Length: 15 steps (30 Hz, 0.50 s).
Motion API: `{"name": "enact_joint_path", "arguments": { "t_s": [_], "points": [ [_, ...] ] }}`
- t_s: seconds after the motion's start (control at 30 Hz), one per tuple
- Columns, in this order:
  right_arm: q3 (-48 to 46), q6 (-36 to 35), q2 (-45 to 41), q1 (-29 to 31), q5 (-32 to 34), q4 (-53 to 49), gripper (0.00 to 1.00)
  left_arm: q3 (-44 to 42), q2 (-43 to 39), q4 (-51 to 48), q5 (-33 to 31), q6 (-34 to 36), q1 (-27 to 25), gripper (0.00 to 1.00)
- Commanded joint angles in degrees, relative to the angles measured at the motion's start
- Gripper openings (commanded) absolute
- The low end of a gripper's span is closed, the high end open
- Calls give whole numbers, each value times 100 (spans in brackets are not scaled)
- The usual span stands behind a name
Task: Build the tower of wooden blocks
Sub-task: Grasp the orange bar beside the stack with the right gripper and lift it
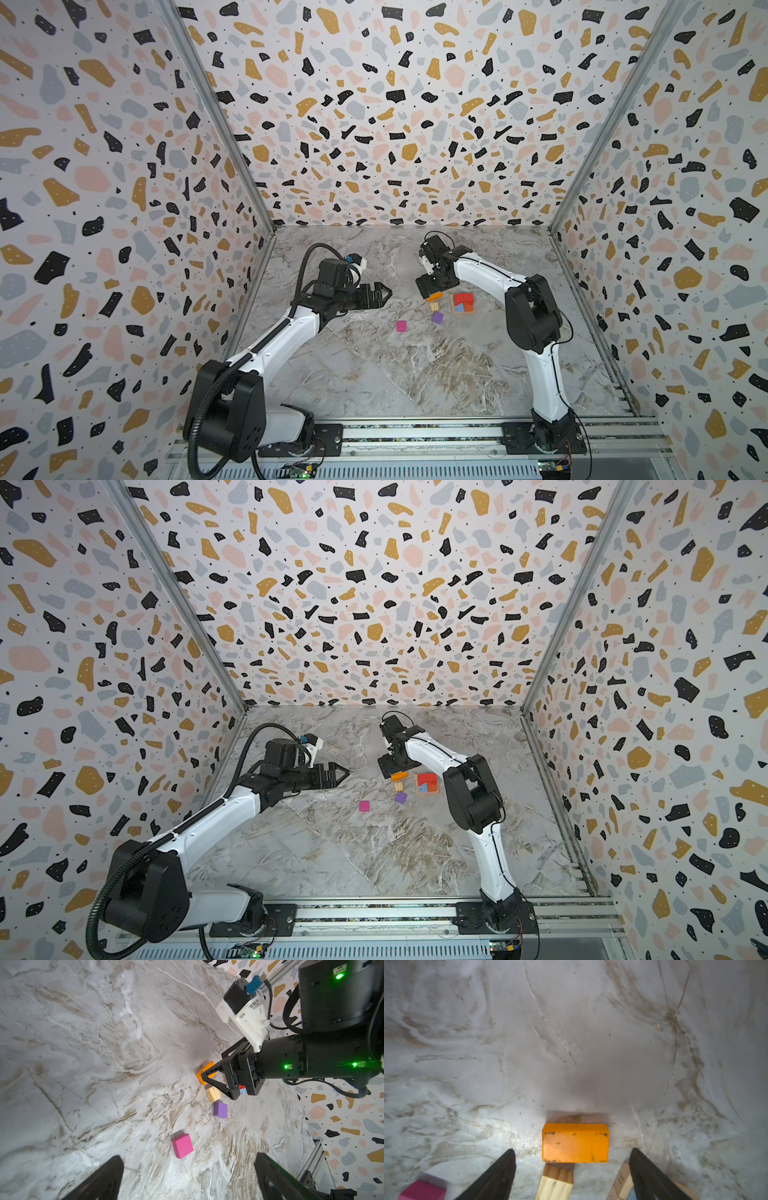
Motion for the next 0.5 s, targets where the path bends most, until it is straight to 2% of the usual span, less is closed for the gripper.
{"name": "enact_joint_path", "arguments": {
  "t_s": [0.0,0.47],
  "points": [
    [189,28,64,0,-91,-248,86,-71,-140,85,32,68,36,100],
    [195,15,286,33,-92,-185,80,-89,-152,75,9,75,58,100]
  ]
}}
